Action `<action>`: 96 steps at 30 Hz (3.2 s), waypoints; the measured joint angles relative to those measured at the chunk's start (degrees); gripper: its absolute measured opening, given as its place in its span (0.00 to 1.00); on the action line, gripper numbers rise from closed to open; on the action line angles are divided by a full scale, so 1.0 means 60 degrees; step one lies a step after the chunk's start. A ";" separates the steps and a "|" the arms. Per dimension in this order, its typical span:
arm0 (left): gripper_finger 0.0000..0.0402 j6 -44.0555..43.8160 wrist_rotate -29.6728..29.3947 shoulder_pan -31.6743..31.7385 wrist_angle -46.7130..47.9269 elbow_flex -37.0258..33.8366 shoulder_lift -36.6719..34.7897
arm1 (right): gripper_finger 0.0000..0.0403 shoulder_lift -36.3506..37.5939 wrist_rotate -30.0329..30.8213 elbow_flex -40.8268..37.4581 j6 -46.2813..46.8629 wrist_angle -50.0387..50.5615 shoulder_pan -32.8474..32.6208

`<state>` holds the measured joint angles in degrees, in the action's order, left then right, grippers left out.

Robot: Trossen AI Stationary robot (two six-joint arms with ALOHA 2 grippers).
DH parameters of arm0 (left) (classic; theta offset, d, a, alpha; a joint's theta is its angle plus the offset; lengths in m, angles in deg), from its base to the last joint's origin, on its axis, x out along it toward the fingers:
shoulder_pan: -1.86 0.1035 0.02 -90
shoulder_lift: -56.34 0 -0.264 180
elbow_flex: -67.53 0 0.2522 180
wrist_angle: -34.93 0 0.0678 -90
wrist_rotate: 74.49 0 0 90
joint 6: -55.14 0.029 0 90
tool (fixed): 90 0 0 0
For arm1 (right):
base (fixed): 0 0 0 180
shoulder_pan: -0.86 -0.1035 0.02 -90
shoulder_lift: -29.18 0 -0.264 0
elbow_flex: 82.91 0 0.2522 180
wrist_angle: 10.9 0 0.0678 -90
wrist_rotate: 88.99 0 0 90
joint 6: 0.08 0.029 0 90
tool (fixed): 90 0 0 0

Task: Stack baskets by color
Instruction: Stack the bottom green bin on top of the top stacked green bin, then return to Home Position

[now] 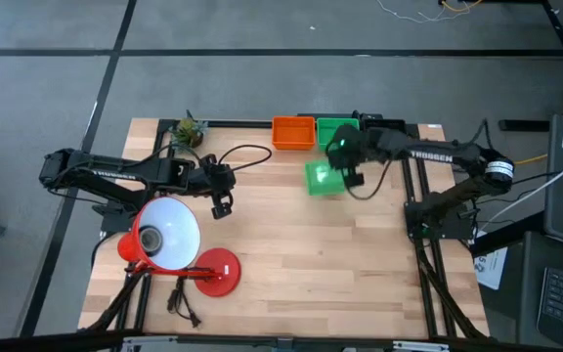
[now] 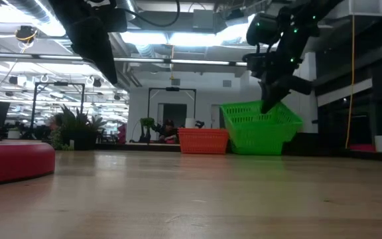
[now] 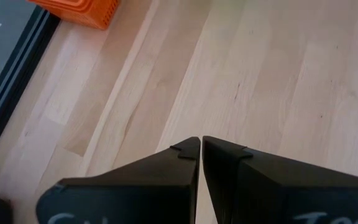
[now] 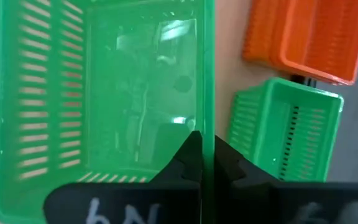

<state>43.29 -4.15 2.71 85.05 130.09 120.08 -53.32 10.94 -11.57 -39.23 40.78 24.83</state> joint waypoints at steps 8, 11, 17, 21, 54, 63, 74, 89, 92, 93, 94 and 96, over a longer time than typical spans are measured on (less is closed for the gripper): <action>0.03 0.0000 0.0000 0.0000 0.0000 0.0000 0.0000 | 0.00 0.0037 -0.0986 0.0000 -0.1341 -0.1839 0.2741; 0.03 0.0000 0.0000 0.0000 0.0000 0.0000 0.0000 | 0.00 0.0034 -0.0996 0.0133 -0.1307 -0.2607 0.3613; 0.03 0.0000 0.0000 0.0000 0.0000 0.0000 0.0000 | 0.00 0.0021 -0.2635 0.0570 -0.2161 -0.2989 0.4695; 0.03 0.0000 0.0000 0.0000 -0.0004 0.0000 0.0000 | 0.00 -0.0153 -0.3044 0.0579 -0.2312 -0.2891 0.5234; 0.03 0.0000 -0.0003 -0.0004 0.0000 0.0000 -0.0001 | 0.28 -0.1290 -0.1918 0.0583 -0.2310 -0.2999 0.5504; 0.03 0.0311 -0.0114 -0.0002 0.0000 0.0000 0.0000 | 0.29 -0.0211 -0.1932 0.0583 -0.0112 -0.2625 0.4185; 0.03 -0.0677 -0.1450 -0.1357 -0.0252 -0.1883 -0.2693 | 0.29 0.2057 -0.6936 -0.0485 0.3985 -0.1257 0.3048; 0.03 0.0774 -0.1376 -0.2233 -0.3064 -0.5438 -0.7999 | 0.29 0.8183 -0.5972 -0.4819 0.6735 -0.4055 0.1075; 0.03 0.0833 -0.1300 -0.2226 -0.3759 -0.5914 -0.8520 | 0.29 0.9334 -0.5245 -0.5333 0.7060 -0.4300 0.0732; 0.03 0.0909 -0.1287 -0.2226 -0.3952 -0.6093 -0.8670 | 0.29 0.9688 -0.5067 -0.5464 0.7183 -0.4340 0.0628; 0.03 0.1033 -0.1279 -0.2226 -0.4179 -0.6272 -0.8788 | 0.29 1.0011 -0.4932 -0.5587 0.7265 -0.4415 0.0525; 0.03 0.1227 -0.1275 -0.2226 -0.4713 -0.6621 -0.8946 | 0.29 1.0625 -0.4747 -0.5829 0.7463 -0.4534 0.0328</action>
<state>50.65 -11.80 -10.65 56.77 90.36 66.41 10.42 -17.54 -46.54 5.55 13.58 26.80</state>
